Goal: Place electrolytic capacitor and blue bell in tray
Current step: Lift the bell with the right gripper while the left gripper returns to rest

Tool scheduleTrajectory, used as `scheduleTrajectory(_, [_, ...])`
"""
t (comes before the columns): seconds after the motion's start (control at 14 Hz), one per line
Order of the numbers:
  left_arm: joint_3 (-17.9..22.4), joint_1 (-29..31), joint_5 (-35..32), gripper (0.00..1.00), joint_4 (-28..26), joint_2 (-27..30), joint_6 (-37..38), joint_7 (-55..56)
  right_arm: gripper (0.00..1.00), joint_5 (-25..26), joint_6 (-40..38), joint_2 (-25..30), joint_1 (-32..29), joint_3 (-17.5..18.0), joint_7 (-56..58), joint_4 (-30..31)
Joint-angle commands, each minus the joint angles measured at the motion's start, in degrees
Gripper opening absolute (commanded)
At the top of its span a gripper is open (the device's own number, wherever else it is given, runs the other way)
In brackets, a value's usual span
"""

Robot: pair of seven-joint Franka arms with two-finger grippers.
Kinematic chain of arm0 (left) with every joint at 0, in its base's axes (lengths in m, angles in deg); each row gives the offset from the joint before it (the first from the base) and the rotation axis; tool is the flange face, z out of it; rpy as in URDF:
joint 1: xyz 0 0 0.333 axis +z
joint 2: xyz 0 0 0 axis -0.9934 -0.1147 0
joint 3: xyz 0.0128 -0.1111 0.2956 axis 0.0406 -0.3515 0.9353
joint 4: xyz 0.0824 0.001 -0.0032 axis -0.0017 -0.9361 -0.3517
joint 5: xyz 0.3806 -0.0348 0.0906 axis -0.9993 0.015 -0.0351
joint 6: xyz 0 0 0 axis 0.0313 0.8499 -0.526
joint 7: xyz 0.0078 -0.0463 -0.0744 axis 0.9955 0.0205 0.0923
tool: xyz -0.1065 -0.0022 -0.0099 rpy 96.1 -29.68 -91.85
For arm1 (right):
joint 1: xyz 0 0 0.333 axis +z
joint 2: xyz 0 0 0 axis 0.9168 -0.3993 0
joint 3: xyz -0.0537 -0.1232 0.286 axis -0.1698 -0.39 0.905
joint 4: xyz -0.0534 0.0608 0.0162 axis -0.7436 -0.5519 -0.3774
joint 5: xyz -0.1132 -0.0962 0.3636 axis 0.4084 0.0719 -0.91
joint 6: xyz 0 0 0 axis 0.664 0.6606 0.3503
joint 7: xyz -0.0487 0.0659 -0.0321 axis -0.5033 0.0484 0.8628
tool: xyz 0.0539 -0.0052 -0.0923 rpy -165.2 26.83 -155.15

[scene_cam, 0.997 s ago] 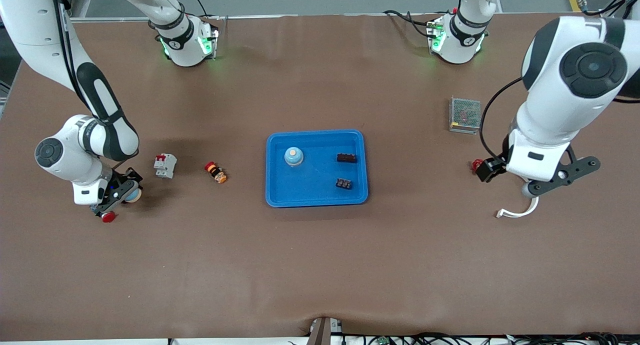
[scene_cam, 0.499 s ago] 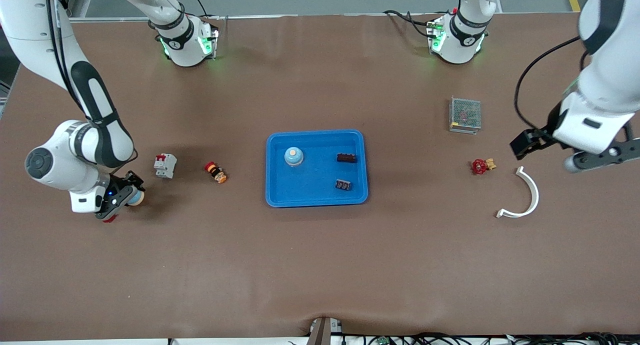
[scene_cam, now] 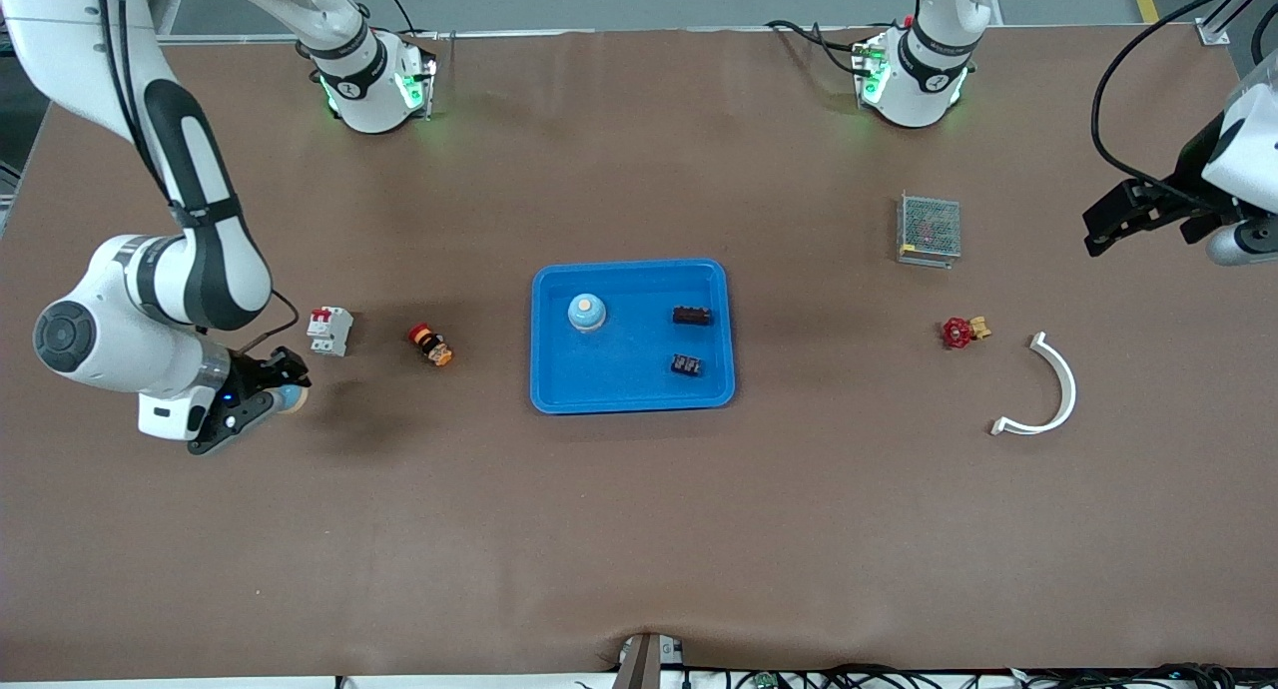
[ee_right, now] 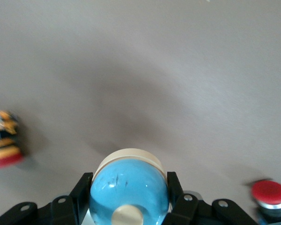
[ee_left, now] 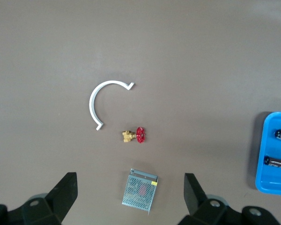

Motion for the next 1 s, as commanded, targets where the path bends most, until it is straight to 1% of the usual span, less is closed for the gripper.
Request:
scheduleTrajectory(0.0, [0.75,-0.79,0.97,1.00,-1.37,1.42,0.59,-1.07,0.48,-0.78,-2.45,1.35,3.59,-0.24,-10.00,-1.71])
scheduleTrajectory(0.28, [0.49,-0.71,0.97,1.00,-1.37,1.42,0.59,-0.99,0.48,-1.13,-1.92,2.32,10.97,-0.33,-26.79,-1.79])
scheduleTrajectory(0.43, [0.49,-0.53,0.97,1.00,-1.28,1.16,0.59,-0.99,0.48,-4.98,-1.39,2.06,14.14,-0.50,-30.94,-1.88])
scheduleTrajectory(0.5, [0.49,-0.53,0.97,1.00,-1.20,1.07,0.59,-0.99,0.48,-5.61,-1.13,2.06,15.72,-0.50,-33.39,-1.97])
scheduleTrajectory(0.64, [0.49,-0.44,0.97,1.00,-1.28,0.81,0.59,-0.99,0.48,-5.61,-1.13,1.79,18.10,-0.50,-40.94,-3.46])
scheduleTrajectory(0.78, [0.49,-0.44,0.97,1.00,-1.37,0.72,0.50,-0.99,0.48,-5.53,-0.26,1.36,21.87,-0.50,-47.19,-4.69])
scheduleTrajectory(0.93, [0.57,-0.36,0.97,1.00,-1.37,0.63,0.41,-0.99,0.48,-5.35,2.64,0.39,25.21,-0.50,-54.04,-4.96])
